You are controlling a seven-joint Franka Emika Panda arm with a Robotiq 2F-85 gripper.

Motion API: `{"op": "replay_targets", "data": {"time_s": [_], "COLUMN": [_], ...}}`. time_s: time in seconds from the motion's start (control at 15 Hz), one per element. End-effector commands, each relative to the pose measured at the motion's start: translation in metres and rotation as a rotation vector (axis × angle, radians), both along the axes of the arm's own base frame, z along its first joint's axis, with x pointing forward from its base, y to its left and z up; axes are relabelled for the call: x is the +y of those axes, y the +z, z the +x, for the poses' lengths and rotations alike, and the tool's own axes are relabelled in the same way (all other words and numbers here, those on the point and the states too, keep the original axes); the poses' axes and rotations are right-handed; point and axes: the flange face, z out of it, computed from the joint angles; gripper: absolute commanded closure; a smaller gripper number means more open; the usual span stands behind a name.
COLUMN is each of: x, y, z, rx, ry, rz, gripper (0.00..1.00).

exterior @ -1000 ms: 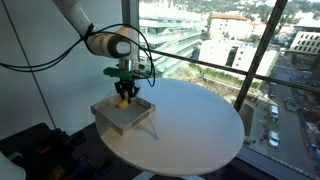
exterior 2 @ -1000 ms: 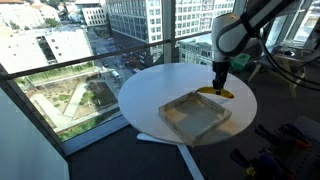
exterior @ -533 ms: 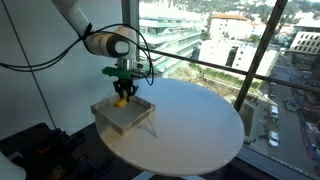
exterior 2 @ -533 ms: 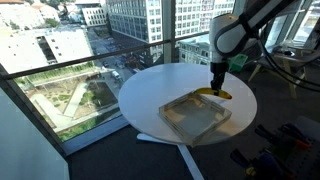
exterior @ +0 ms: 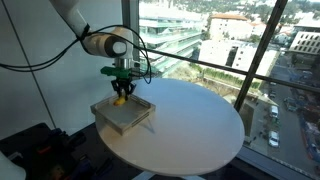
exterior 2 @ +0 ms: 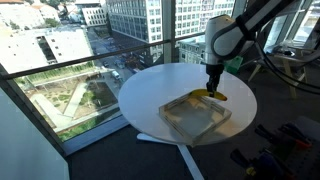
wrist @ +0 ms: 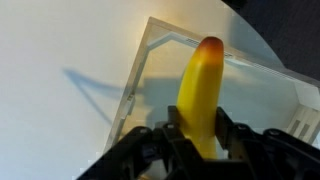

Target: Put the banana in the box

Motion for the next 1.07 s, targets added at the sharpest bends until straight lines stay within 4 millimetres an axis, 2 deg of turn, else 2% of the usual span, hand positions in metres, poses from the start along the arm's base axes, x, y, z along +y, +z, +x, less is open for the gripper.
{"op": "replay_targets", "data": {"time_s": [0.0, 0.6, 1.0], "x": [0.005, 0.014, 0.025], "y": [-0.005, -0.029, -0.038], "z": [0.010, 0.022, 0.038], "rx": [-0.011, 0.031, 0.033], "ry": [0.025, 0.040, 0.054], "rz": [-0.002, -0.009, -0.014], "gripper": [0.86, 0.86, 0.86]}}
